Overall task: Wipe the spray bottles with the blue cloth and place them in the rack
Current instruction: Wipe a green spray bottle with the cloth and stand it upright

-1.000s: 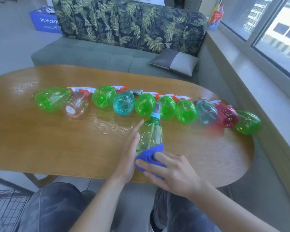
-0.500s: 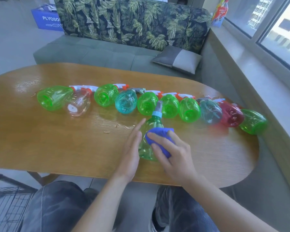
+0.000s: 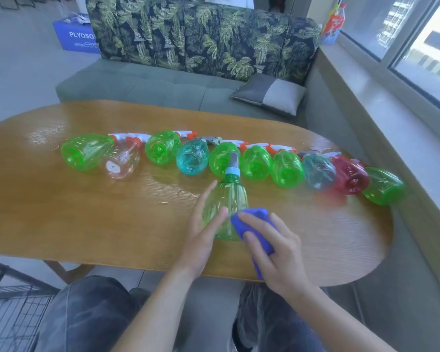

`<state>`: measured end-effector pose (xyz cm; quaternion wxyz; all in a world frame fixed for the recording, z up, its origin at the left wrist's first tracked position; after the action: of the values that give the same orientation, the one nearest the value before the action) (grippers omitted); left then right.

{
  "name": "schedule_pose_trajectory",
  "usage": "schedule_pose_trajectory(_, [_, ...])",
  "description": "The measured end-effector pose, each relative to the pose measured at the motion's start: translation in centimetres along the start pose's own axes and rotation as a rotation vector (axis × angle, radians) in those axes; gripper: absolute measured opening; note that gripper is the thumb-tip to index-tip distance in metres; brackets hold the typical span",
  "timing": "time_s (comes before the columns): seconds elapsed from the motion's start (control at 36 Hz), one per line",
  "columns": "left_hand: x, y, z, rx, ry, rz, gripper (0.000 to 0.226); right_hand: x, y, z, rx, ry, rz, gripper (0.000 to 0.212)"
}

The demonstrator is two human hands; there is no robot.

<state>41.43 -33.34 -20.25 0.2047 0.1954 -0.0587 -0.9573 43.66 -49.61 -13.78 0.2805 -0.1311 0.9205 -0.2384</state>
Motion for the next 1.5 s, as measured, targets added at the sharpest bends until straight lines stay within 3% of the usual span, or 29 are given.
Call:
schedule_pose_trajectory(0.14, [0.0, -0.3, -0.2, 0.021, -0.022, 0.009, 0.06, -1.9, -0.6, 3.0, -0.191, 0.351, 0.06, 0.025])
schedule_pose_trajectory(0.25, [0.0, -0.3, -0.3, 0.003, -0.001, 0.021, 0.054, -2.2, -0.3, 4.0, -0.275, 0.467, 0.071, 0.026])
schedule_pose_trajectory(0.5, [0.1, 0.4, -1.0, -0.034, -0.049, -0.067, 0.051, -1.8, 0.5, 4.0, -0.275, 0.483, 0.063, 0.027])
schedule_pose_trajectory(0.81, [-0.1, 0.5, -0.3, 0.053, -0.035, -0.041, 0.045, -3.9, 0.4, 2.1, -0.158, 0.344, 0.041, 0.031])
schedule_pose_trajectory(1.0, [-0.1, 0.3, -0.5, 0.064, -0.018, -0.007, 0.044, -5.4, 2.1, 2.5, -0.049, 0.366, 0.038, 0.029])
schedule_pose_trajectory(1.08, [-0.2, -0.2, -0.9, 0.115, -0.044, 0.036, 0.037, -4.4, 2.3, 1.6, 0.021, 0.266, 0.059, 0.034])
schedule_pose_trajectory(1.22, [-0.1, -0.8, -1.2, 0.127, -0.073, 0.073, 0.036, -1.3, 2.8, -1.2, 0.124, -0.085, 0.0, 0.03])
schedule_pose_trajectory(1.39, [-0.2, -0.7, -0.5, 0.011, -0.03, 0.036, 0.039, 1.7, 3.7, -3.0, 0.346, -0.425, -0.181, 0.027])
schedule_pose_trajectory(1.5, [0.0, -0.4, -0.4, 0.02, -0.021, 0.022, 0.038, 0.7, 2.4, -3.9, 0.318, -0.427, -0.124, 0.027])
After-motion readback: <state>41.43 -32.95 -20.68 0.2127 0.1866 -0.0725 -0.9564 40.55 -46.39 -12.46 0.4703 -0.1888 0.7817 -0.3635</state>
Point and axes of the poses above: each hand's wrist, its own x-axis away from the middle knuckle, its own y-axis out of the palm, z = x × y, the point moved 10 cm from there along -x, towards the middle knuckle, and after that the axes turned 14 degrees about y, right-handed, at the moved point
